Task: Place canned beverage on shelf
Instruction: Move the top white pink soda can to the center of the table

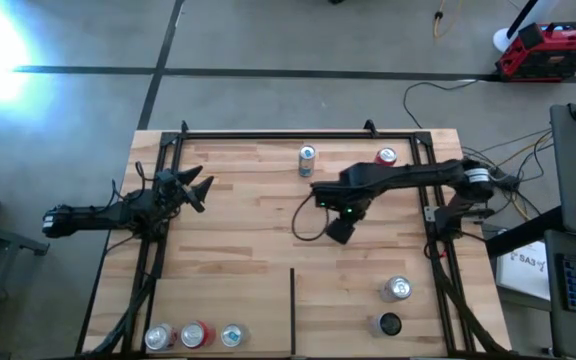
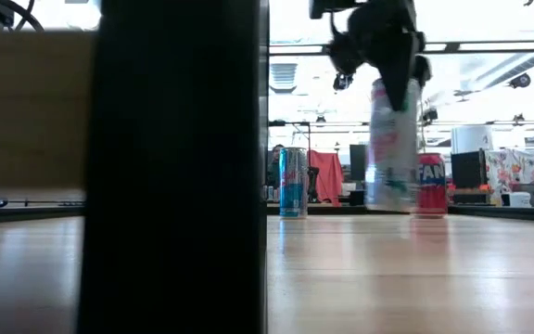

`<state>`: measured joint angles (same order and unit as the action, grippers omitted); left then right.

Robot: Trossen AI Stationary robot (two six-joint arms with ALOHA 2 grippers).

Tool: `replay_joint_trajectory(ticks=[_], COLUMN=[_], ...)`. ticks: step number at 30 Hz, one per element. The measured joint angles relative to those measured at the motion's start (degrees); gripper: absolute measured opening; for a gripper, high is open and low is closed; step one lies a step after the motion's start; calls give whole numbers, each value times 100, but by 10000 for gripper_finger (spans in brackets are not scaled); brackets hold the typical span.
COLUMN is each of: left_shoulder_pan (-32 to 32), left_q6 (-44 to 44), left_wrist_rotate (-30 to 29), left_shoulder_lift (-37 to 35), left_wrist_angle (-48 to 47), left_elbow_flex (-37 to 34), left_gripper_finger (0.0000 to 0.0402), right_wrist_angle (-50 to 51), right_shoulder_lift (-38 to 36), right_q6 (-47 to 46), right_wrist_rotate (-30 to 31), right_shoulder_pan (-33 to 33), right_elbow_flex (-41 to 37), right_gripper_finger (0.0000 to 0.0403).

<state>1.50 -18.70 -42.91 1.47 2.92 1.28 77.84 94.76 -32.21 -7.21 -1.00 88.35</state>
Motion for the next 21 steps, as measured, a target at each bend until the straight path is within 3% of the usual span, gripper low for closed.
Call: replay_joint_trajectory(ticks=[10,21], left_shoulder_pan=[0,-2], left_q6=[0,0], left_wrist_rotate=[0,0], left_shoulder_lift=[-2,0], left_wrist_angle=[0,0], left_elbow_flex=[0,0], left_gripper_finger=[294,294], right_wrist_angle=[806,949], right_shoulder_lift=[1204,2075], right_q6=[943,1805], right_wrist_rotate=[-26,100], right_shoulder_pan=[112,173], right_elbow_flex=[1368,2829], right_gripper_finger=[253,255])
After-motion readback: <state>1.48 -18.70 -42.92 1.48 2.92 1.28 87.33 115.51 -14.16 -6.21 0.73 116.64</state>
